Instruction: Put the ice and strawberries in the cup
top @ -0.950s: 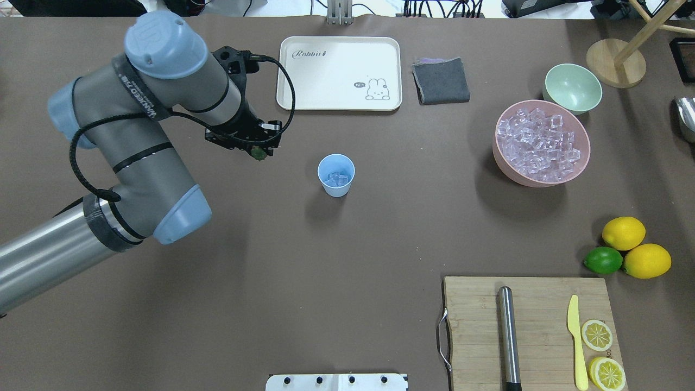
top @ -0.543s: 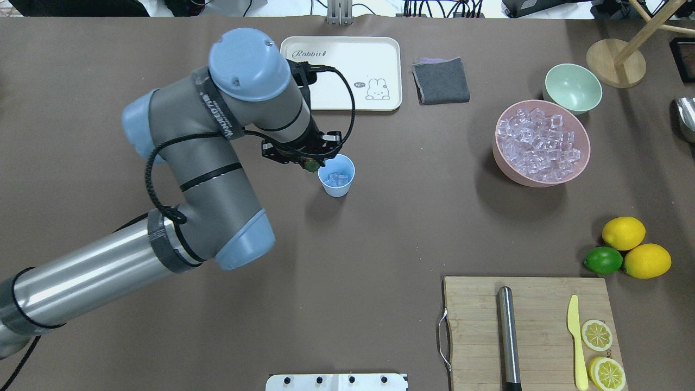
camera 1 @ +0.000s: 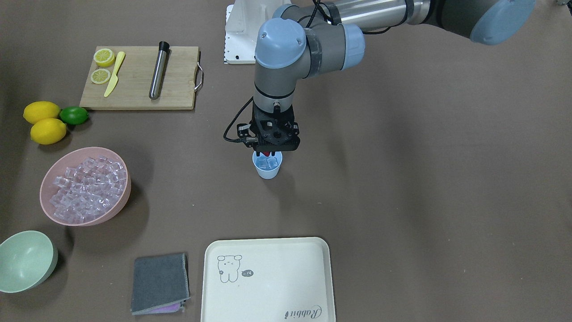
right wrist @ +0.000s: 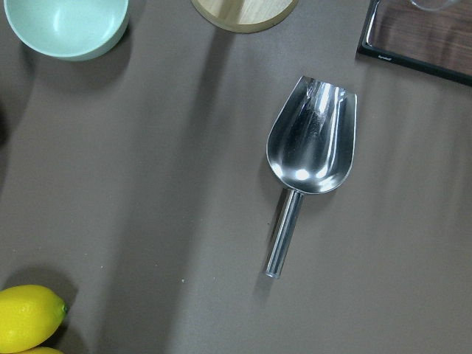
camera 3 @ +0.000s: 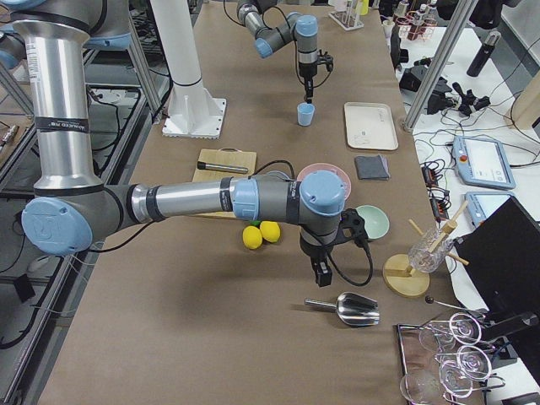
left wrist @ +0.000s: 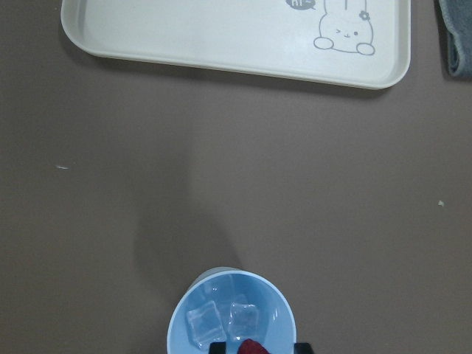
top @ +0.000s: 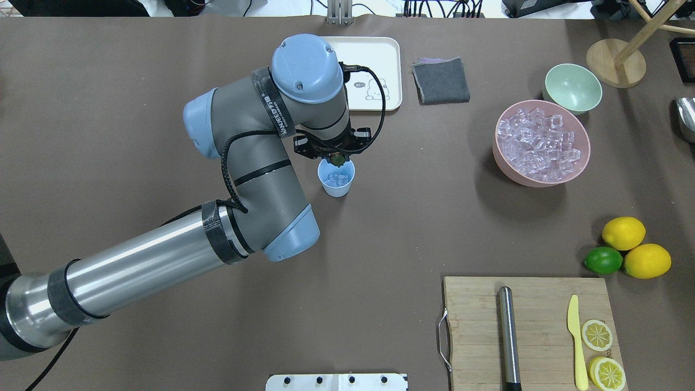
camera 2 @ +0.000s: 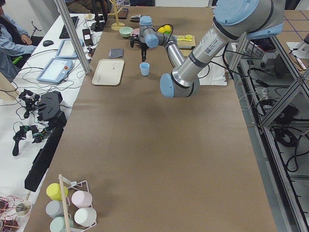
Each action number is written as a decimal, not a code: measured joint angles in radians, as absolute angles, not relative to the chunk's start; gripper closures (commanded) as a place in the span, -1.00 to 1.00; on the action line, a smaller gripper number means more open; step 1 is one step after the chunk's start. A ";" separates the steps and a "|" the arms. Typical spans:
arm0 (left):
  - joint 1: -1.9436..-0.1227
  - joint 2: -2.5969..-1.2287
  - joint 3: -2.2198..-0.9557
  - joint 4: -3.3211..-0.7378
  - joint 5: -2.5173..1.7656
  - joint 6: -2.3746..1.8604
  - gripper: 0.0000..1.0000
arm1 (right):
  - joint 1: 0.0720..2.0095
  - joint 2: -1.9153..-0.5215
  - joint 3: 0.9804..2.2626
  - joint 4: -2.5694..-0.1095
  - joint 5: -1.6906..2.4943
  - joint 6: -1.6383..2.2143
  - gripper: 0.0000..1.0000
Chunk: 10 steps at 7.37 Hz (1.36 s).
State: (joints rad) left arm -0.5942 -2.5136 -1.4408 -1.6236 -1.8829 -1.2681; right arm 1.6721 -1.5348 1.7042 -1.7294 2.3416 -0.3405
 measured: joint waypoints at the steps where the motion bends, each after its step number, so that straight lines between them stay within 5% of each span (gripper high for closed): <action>1: -0.585 -2.508 -1.434 -1.634 -1.873 -1.272 1.00 | 1.672 -1.536 1.704 -1.729 2.342 -0.340 -0.98; 3: -0.566 -2.496 -1.430 -1.647 -1.868 -1.273 0.91 | 1.672 -1.536 1.705 -1.729 2.345 -0.340 -0.98; 4: -0.561 -2.492 -1.430 -1.648 -1.867 -1.273 0.55 | 1.672 -1.537 1.705 -1.730 2.346 -0.340 -0.98; 5: -0.558 -2.490 -1.430 -1.649 -1.867 -1.273 -0.19 | 1.672 -1.537 1.705 -1.730 2.346 -0.340 -0.98; 8: -0.554 -2.486 -1.433 -1.650 -1.856 -1.273 -0.94 | 1.672 -1.538 1.699 -1.730 2.347 -0.340 -0.98; 10: -0.558 -2.482 -1.450 -1.649 -1.852 -1.271 -0.95 | 1.672 -1.536 1.693 -1.730 2.345 -0.340 -0.98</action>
State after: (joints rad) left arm -0.5585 -2.4820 -1.4497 -1.6493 -1.8522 -1.2714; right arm 1.6720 -1.5364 1.6929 -1.7303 2.3450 -0.3403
